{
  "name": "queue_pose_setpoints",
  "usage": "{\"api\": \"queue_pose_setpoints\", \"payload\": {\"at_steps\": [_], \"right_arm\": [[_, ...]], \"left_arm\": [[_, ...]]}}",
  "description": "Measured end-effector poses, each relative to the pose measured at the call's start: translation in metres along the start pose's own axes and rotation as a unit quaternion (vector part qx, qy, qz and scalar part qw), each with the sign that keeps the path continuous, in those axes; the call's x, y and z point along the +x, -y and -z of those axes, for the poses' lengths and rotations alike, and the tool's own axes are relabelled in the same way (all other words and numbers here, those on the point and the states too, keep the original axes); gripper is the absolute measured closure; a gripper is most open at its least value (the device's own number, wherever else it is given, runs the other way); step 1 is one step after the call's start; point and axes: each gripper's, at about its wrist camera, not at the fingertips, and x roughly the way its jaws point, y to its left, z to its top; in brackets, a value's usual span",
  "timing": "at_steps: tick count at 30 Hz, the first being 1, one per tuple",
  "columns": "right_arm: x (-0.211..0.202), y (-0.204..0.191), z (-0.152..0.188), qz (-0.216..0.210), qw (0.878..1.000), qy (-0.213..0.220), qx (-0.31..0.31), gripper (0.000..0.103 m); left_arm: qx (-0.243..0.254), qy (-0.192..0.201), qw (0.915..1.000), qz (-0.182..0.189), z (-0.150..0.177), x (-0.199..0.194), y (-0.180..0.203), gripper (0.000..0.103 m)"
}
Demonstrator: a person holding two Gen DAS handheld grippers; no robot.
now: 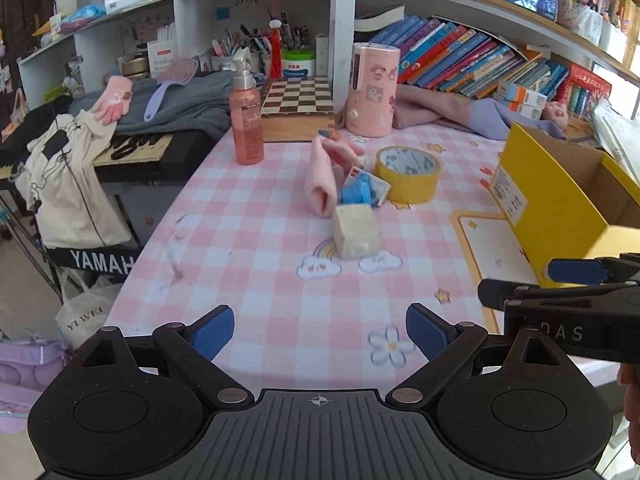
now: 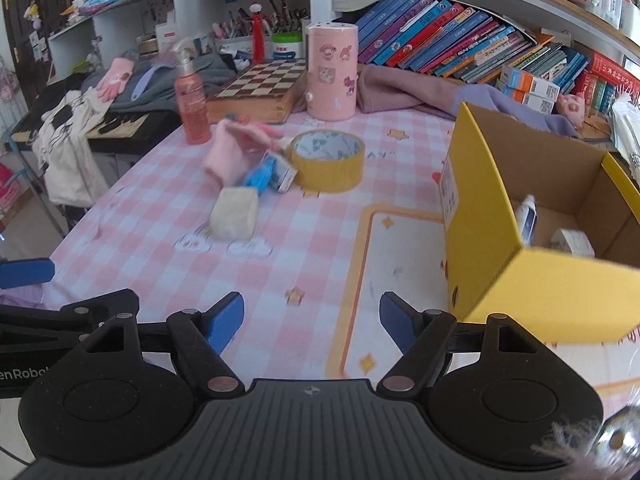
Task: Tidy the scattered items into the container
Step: 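Close the left tool on the white block while the right tool moves toward the yellow tape roll, then close the right tool on the yellow tape roll while the left tool lifts the white block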
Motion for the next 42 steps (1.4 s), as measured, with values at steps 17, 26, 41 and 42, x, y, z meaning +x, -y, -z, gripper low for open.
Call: {"api": "queue_pose_setpoints", "payload": {"at_steps": [17, 26, 41, 42], "right_arm": [[0.073, 0.029, -0.072, 0.03, 0.999, 0.006, 0.014, 0.03], [0.108, 0.026, -0.098, 0.029, 1.0, -0.002, -0.009, 0.029], [0.166, 0.011, -0.128, 0.012, 1.0, -0.019, 0.001, 0.019], [0.17, 0.009, -0.13, 0.012, 1.0, -0.018, 0.003, 0.017]], "left_arm": [[0.019, -0.007, 0.9998, 0.009, -0.041, 0.074, 0.024, 0.014], [0.02, -0.032, 0.9993, 0.002, -0.055, 0.126, 0.036, 0.047], [-0.005, -0.063, 0.9979, 0.014, -0.057, 0.133, 0.015, 0.07], [-0.008, -0.067, 0.9976, 0.014, -0.055, 0.129, 0.011, 0.07]]}}
